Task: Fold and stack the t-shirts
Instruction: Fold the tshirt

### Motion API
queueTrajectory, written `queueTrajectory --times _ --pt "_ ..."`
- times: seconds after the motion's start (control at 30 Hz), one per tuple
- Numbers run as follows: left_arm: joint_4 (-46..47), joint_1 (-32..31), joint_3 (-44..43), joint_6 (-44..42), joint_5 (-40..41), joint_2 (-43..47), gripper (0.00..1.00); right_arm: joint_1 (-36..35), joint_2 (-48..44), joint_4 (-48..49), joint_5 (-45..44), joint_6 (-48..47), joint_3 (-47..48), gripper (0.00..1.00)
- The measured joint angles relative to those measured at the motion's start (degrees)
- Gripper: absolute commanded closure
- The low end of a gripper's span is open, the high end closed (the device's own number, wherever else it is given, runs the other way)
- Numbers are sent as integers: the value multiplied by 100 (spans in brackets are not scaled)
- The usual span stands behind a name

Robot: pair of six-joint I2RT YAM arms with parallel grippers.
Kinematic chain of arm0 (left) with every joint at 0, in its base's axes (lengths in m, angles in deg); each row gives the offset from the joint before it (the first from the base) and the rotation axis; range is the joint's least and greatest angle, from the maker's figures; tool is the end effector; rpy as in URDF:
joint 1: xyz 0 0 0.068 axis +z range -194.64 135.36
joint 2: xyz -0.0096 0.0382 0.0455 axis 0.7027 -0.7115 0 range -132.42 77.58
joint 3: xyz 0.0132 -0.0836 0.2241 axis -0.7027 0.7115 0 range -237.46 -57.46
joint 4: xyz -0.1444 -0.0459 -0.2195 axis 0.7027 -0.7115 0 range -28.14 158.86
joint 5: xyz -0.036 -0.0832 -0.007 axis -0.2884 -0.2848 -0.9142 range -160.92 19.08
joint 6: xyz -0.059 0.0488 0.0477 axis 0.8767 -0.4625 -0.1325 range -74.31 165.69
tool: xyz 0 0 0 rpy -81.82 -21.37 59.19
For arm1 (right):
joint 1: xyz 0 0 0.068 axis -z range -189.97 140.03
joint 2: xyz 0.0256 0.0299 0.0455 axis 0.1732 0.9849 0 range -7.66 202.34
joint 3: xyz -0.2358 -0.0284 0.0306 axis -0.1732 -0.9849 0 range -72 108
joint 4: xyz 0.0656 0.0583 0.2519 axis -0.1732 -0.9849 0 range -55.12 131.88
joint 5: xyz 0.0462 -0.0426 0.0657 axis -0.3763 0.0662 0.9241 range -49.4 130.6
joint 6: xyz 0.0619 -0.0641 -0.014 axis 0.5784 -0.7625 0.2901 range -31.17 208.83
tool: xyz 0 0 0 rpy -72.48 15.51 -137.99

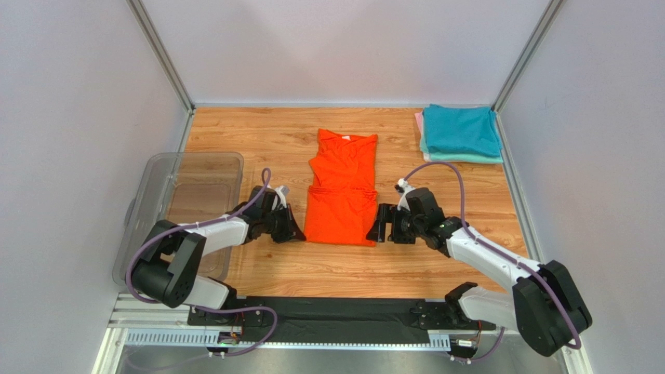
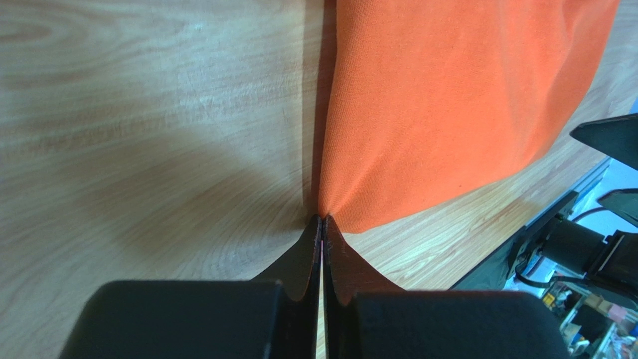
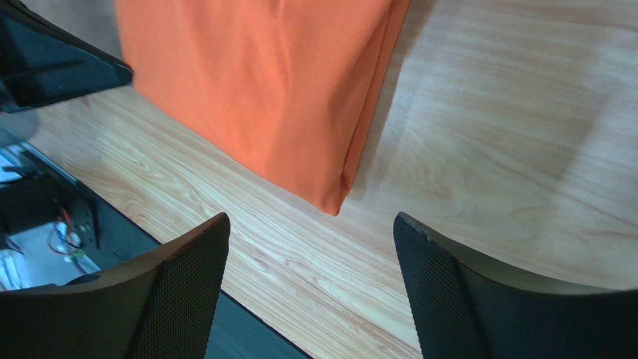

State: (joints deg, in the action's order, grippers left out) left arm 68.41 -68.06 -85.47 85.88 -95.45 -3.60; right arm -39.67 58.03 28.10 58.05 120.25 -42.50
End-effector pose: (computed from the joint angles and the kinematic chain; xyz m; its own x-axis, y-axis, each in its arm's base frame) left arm 0.2349 -0.1381 0.0569 -0.9435 -0.2311 -0.2374 -0.0280 0.7695 -0.6380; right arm 0.2142 0.1500 0.1074 -0.9013 0.0584 -0.4292 -0.1996 0.8234 0.5312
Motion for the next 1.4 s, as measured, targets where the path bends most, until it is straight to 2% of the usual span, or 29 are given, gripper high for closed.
queueTrajectory --times 0.17,0.37,0.4,0.53,0.6,0.63,0.83,1.07,1.17,1.27,1.4 --pt "-72 -2 195 -2 -4 256 100 -245 588 44 -24 -245 24 30" --pt "-96 -2 367 -20 4 494 100 -271 1224 133 55 -452 278 64" --pt "-103 -2 376 -20 2 516 100 -289 1281 146 103 -459 282 73" --pt "-160 -2 380 -24 17 603 100 -420 1305 127 264 -457 282 85" --pt "-160 -2 439 -24 48 717 100 -494 1257 116 374 -431 271 97" --pt "-162 -2 487 -22 61 798 100 -518 1200 111 420 -426 258 99" --pt "-415 -9 1029 2 66 2050 100 -688 369 -105 911 -236 177 100" --pt "-1729 -133 1056 109 96 5049 100 -876 -708 -1019 1827 -66 219 100" --pt "-2347 -160 879 195 87 6002 100 -970 -1104 -1314 2358 131 308 100" --pt "-2892 -164 584 280 83 6575 100 -1073 -1414 -1425 2787 407 396 100" --pt "-3379 -168 162 337 50 6837 100 -1193 -1744 -1495 3130 796 439 100"
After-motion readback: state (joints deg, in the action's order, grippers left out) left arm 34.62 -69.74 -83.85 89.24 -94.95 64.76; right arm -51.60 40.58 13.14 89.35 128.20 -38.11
